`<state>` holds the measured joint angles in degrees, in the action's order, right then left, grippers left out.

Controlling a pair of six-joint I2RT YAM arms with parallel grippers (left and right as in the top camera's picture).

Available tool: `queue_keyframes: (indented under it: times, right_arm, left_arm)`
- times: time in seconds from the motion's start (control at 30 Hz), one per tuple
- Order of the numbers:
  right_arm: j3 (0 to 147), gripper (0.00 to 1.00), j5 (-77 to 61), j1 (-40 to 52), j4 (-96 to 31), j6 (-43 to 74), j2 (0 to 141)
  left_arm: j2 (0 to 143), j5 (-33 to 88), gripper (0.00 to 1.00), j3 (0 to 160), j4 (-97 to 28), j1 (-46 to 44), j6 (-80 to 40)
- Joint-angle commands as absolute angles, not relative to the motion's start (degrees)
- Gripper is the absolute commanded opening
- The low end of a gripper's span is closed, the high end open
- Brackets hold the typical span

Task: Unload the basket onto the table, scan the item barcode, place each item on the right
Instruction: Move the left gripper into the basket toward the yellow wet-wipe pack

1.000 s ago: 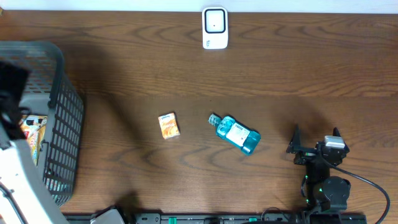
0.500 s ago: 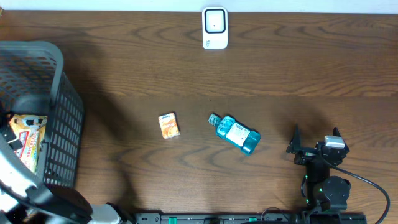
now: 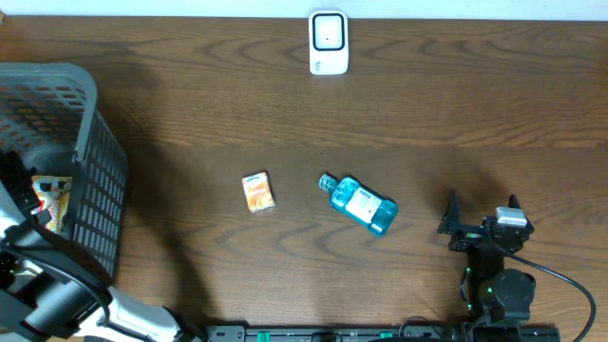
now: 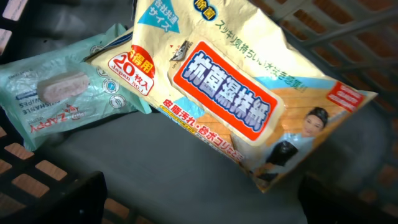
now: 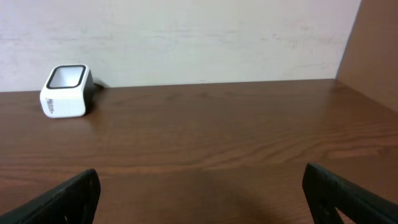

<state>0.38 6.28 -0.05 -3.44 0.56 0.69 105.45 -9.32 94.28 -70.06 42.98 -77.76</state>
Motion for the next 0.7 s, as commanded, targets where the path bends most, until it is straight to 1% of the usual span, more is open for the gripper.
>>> queue_keyframes:
  times: [0.0,0.53,0.67]
  right_arm:
    - [0.3,0.99,7.0,-0.4,-3.6,-0.3,0.4]
    - [0.3,0.99,7.0,-0.4,-3.6,-0.3,0.4]
    - [0.3,0.99,7.0,-0.4,-3.6,-0.3,0.4]
  left_arm:
    - [107.5,-10.5,0.98,94.1,-70.1,43.1,-78.8]
    - [117.1,-11.6,0.98,94.0,-67.8,43.1,-79.6]
    - [117.7,-11.6,0.98,94.0,-67.9,43.1,-77.6]
